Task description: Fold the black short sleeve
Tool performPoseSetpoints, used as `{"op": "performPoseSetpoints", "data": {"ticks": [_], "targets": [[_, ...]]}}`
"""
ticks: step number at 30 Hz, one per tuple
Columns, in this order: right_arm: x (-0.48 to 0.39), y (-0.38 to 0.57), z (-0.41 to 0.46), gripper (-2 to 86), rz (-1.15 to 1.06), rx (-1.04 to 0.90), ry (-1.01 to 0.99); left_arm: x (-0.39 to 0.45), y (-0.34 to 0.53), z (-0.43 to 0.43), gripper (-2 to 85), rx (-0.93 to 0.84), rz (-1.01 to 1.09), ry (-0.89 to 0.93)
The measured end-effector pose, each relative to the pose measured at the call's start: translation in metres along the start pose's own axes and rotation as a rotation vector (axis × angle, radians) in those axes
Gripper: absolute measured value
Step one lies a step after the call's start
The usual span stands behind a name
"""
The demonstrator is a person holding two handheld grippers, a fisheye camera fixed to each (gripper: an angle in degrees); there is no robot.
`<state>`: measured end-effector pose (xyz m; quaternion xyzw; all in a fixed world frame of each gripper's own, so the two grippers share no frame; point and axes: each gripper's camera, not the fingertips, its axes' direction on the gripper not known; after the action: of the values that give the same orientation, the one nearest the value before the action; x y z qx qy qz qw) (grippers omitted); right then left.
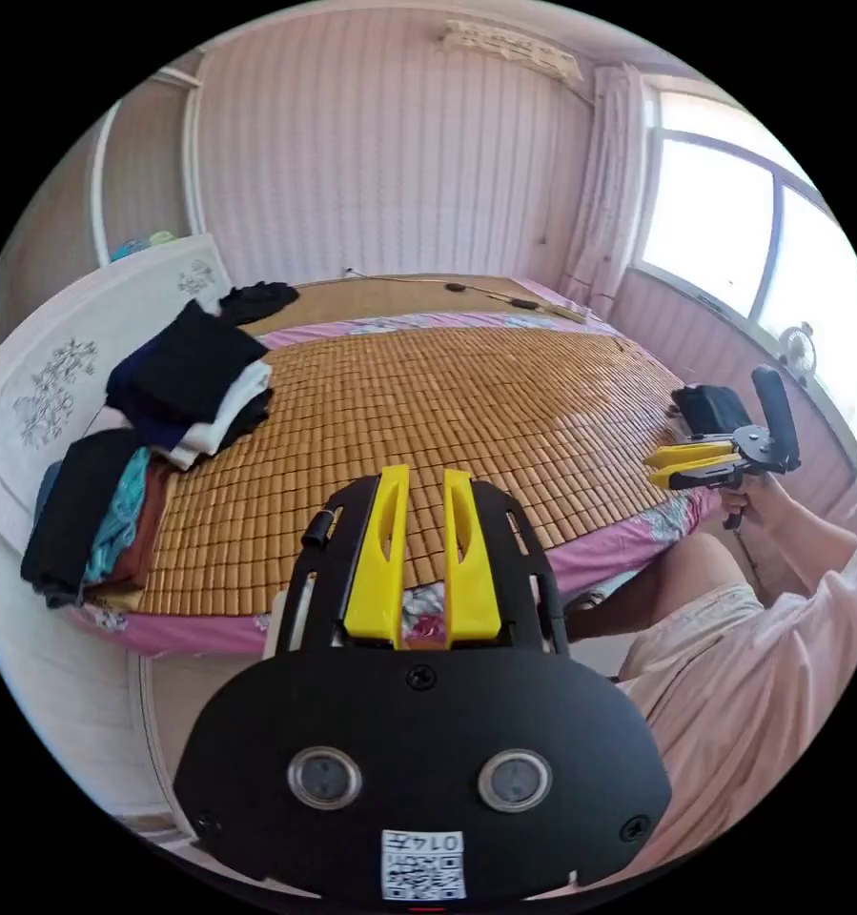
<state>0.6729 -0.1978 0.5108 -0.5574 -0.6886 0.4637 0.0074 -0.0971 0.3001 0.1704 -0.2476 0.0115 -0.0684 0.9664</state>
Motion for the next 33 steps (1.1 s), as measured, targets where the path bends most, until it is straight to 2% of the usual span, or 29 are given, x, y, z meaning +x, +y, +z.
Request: {"op": "performPoseSetpoints", "data": {"ticks": [5, 11, 20, 25, 27, 29, 31, 33], "targets": [[-0.120, -0.151, 0.046, 8.8, -0.445, -0.052, -0.124, -0.097, 0.080, -0.073, 6.4, 0.080, -0.285, -0.190], [-0.263, -0.280, 0.100, 9.1, -0.802, -0.076, -0.206, -0.198, 0.156, -0.121, 6.7, 0.135, -0.584, -0.317], [-0.413, -0.412, 0.201, 11.8, -0.919, -0.164, -0.227, -0.324, 0.178, -0.170, 7.7, 0.364, -0.835, -0.402], [-0.456, -0.431, 0.251, 11.3, -0.916, -0.225, -0.188, -0.405, 0.168, -0.168, 10.3, 0.282, -0.999, -0.403], [-0.461, -0.435, 0.267, 7.9, -0.901, -0.278, -0.141, -0.417, 0.160, -0.160, 7.5, 0.221, -0.986, -0.380], [-0.456, -0.440, 0.269, 0.7, -0.875, -0.293, -0.110, -0.419, 0.150, -0.156, 5.6, 0.140, -0.948, -0.399], [-0.446, -0.442, 0.257, -0.2, -0.867, -0.251, -0.160, -0.403, 0.138, -0.164, 0.4, 0.145, -0.852, -0.471], [-0.434, -0.445, 0.243, -0.6, -0.879, -0.214, -0.172, -0.392, 0.131, -0.171, -0.5, 0.176, -0.806, -0.470]]}}
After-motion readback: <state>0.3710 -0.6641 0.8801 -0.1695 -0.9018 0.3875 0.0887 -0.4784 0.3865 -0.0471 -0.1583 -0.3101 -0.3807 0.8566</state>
